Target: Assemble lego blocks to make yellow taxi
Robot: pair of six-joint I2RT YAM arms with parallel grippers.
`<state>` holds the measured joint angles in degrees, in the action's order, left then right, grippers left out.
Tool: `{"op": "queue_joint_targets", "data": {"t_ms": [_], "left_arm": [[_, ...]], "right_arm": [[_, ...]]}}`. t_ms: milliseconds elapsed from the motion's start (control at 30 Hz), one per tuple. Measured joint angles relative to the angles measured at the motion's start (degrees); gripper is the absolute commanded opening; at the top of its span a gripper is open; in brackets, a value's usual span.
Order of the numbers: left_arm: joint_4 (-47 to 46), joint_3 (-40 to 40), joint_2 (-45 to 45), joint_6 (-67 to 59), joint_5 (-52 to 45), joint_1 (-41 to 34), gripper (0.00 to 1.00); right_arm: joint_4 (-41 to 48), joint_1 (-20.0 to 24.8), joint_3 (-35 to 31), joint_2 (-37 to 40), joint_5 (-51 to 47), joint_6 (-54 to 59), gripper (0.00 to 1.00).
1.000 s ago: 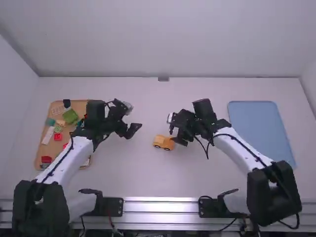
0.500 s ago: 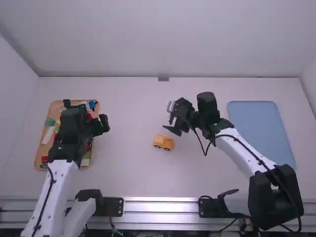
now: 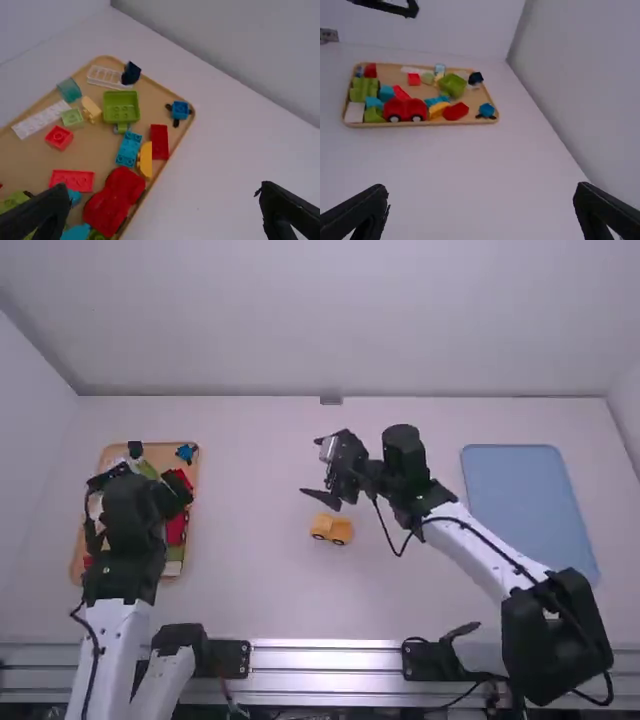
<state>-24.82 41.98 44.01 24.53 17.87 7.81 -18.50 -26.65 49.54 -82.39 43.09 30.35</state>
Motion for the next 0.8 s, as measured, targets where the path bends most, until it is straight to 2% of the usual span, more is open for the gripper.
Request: {"op": "queue_joint_targets", "data": {"t_ms": [133, 400, 500, 667, 800], "left_arm": [[-0.8, 4.4, 7.6, 0.2, 0.4, 0.0, 0.99], [-11.4, 24.5, 34.0, -1.4, -3.5, 0.1, 0.99], [-13.8, 29.0, 41.6, -2.4, -4.8, 0.3, 0.99], [-14.4, 33.5, 53.1, -7.1, -11.0, 3.5, 0.99], [-14.6, 34.5, 56.5, -7.4, -16.7, 9.2, 0.99]], "right_arm": [[-1.2, -0.1, 0.0, 0.0, 0.1, -0.1, 0.99], [0.1, 1.0, 0.0, 0.0, 0.0, -0.2, 0.99], [0.9, 1.8, 0.0, 0.0, 0.0, -0.2, 0.99], [1.9, 3.4, 0.0, 0.0, 0.1, -0.2, 0.99], [2.5, 4.3, 0.0, 0.0, 0.0, -0.2, 0.99]]}}
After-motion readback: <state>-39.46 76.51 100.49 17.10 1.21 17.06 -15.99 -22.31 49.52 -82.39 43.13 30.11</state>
